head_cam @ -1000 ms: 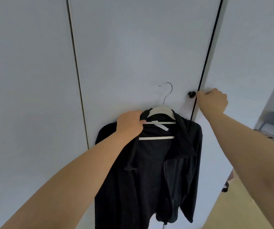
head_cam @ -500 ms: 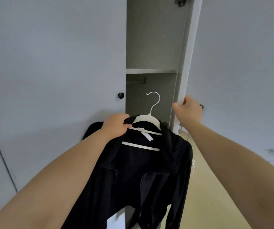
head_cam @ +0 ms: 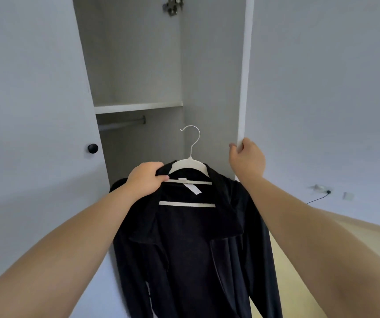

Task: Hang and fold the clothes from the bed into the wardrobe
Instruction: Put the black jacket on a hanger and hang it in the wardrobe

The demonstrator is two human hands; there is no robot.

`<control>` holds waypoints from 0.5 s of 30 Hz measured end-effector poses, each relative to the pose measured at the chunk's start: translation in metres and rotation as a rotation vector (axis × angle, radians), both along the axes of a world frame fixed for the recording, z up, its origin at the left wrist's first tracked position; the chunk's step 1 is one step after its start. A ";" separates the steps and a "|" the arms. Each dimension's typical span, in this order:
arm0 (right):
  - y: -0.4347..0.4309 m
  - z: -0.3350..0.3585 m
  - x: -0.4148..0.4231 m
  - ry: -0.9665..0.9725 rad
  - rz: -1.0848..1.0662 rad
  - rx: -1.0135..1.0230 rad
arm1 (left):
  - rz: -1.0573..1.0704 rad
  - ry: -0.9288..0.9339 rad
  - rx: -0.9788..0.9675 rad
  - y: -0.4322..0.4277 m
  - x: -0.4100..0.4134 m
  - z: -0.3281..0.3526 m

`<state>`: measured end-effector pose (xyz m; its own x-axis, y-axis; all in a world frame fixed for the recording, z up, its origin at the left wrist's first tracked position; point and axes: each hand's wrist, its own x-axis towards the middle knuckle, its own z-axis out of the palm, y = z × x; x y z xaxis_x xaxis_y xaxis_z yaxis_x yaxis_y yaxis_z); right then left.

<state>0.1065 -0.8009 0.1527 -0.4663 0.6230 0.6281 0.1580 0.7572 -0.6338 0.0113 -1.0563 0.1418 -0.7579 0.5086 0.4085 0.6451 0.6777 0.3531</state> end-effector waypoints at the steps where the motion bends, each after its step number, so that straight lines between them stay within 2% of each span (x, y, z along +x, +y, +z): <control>1: 0.012 -0.001 0.000 0.010 -0.017 -0.038 | -0.005 -0.004 0.006 0.007 -0.002 0.000; 7: 0.090 0.017 0.003 -0.121 -0.067 -0.231 | -0.042 0.010 0.027 0.055 -0.021 0.000; 12: 0.129 0.025 -0.008 -0.207 -0.057 -0.243 | -0.111 -0.020 0.025 0.086 -0.042 -0.008; 15: 0.141 0.022 -0.015 -0.305 -0.251 -0.151 | -0.158 -0.060 0.051 0.101 -0.053 -0.009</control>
